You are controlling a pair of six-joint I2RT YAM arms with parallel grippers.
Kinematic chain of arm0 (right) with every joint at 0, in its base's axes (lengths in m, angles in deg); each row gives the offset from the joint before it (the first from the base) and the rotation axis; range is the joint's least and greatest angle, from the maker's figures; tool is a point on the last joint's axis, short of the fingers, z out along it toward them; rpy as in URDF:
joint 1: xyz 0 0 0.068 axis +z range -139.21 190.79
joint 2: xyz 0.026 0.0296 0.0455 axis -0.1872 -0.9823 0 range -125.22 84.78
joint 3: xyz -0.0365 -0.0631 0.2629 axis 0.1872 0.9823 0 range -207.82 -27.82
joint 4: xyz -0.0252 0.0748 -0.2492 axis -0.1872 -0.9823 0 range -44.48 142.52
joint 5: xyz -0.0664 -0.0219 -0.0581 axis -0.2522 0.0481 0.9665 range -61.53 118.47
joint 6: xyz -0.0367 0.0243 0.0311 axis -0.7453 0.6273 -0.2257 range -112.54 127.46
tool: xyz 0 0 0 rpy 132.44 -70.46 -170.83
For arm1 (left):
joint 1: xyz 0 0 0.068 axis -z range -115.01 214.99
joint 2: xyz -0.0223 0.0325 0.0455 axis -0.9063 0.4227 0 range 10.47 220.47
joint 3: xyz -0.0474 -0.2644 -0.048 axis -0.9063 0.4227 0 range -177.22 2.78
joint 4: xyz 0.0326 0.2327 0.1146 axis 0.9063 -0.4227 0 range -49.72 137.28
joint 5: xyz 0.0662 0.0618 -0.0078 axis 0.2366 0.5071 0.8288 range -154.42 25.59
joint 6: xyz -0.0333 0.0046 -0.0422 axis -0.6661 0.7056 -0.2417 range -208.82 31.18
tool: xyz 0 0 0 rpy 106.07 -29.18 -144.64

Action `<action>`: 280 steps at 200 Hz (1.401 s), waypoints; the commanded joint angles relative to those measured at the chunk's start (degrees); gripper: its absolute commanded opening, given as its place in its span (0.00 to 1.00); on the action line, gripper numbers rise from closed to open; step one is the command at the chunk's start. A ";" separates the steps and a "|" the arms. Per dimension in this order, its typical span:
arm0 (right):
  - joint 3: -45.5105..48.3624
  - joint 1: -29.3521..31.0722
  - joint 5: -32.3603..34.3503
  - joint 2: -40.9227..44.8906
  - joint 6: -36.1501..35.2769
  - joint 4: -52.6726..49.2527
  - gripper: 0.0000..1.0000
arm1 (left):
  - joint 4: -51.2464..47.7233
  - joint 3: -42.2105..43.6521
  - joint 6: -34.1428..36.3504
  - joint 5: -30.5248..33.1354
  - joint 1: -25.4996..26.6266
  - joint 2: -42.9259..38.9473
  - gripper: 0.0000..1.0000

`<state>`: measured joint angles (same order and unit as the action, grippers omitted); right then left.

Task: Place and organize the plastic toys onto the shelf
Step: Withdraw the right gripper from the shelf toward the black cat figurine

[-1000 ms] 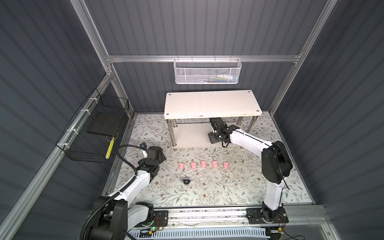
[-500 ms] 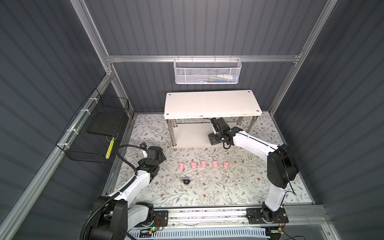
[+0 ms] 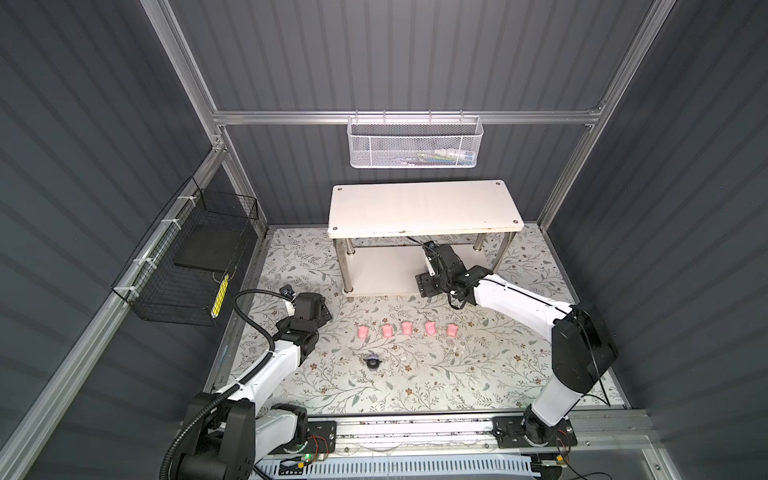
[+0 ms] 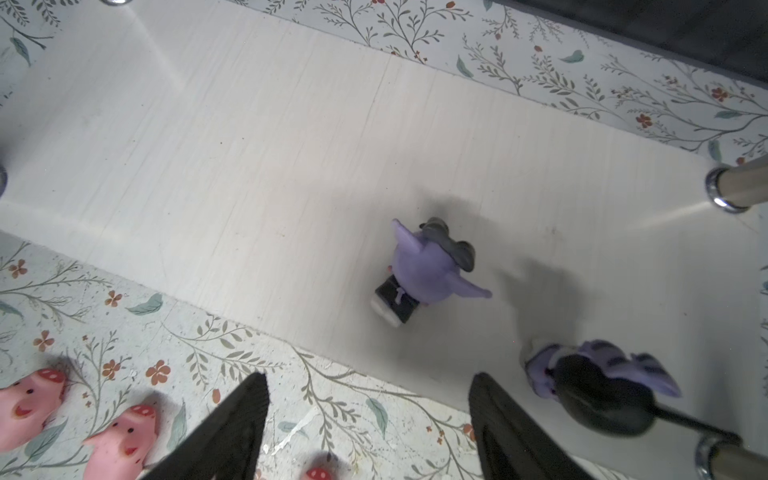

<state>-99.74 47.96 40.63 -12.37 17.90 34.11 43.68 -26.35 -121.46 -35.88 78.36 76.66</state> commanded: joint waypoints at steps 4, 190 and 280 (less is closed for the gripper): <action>2.78 1.59 0.90 3.99 0.90 3.12 0.78 | -0.34 0.38 -0.25 0.84 0.08 -1.54 1.00; 23.59 18.42 -20.66 24.66 0.55 7.44 0.80 | -14.86 2.40 -2.58 -12.37 0.10 -22.82 1.00; 14.58 28.97 -21.44 9.32 -5.81 6.31 0.82 | -18.89 3.20 -4.53 -8.68 0.10 -28.71 1.00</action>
<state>-81.54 75.41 19.36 -0.17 15.32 41.15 26.46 -23.70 -125.18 -45.98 78.36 48.82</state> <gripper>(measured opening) 0.818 0.997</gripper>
